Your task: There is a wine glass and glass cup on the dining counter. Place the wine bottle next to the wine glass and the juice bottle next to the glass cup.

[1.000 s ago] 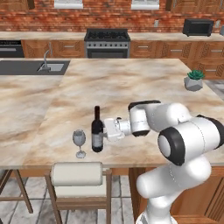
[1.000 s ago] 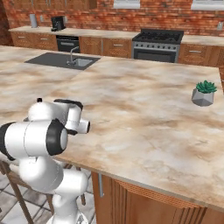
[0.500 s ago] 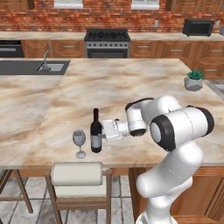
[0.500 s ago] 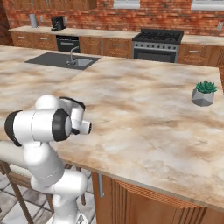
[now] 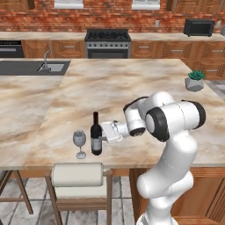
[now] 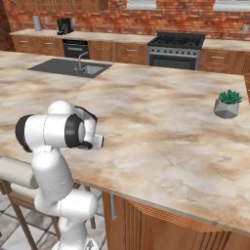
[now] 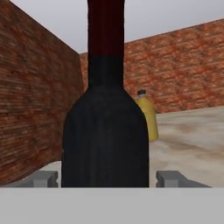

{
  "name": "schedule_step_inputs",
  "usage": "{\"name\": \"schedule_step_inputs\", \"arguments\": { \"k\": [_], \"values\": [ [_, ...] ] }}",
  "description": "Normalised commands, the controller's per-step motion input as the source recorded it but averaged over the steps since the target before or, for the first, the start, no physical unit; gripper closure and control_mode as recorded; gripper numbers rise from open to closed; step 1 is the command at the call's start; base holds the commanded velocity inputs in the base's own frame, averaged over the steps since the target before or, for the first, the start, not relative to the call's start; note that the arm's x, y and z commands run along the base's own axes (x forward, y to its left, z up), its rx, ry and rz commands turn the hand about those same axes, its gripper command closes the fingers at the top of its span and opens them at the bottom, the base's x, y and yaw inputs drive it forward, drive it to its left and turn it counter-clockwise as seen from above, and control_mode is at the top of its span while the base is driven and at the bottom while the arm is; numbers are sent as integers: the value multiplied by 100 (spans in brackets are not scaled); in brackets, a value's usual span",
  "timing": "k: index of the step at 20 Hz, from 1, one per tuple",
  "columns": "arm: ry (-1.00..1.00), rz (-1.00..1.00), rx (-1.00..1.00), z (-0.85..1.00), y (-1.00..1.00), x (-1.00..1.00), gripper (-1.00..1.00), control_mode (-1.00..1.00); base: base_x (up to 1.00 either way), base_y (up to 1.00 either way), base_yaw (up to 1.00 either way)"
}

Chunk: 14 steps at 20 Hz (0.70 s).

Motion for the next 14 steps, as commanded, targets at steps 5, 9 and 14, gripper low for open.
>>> {"name": "schedule_step_inputs", "arguments": {
  "k": [5, 9, 14],
  "values": [
    [-7, 12, 0, -17, 4, 6, 100, -100, 0, 0, 0],
    [-13, 5, -1, -19, 10, 7, 100, -100, 0, 0, 0],
    [-19, 0, -3, -15, 10, 4, 100, -100, 0, 0, 0]
  ]
}}
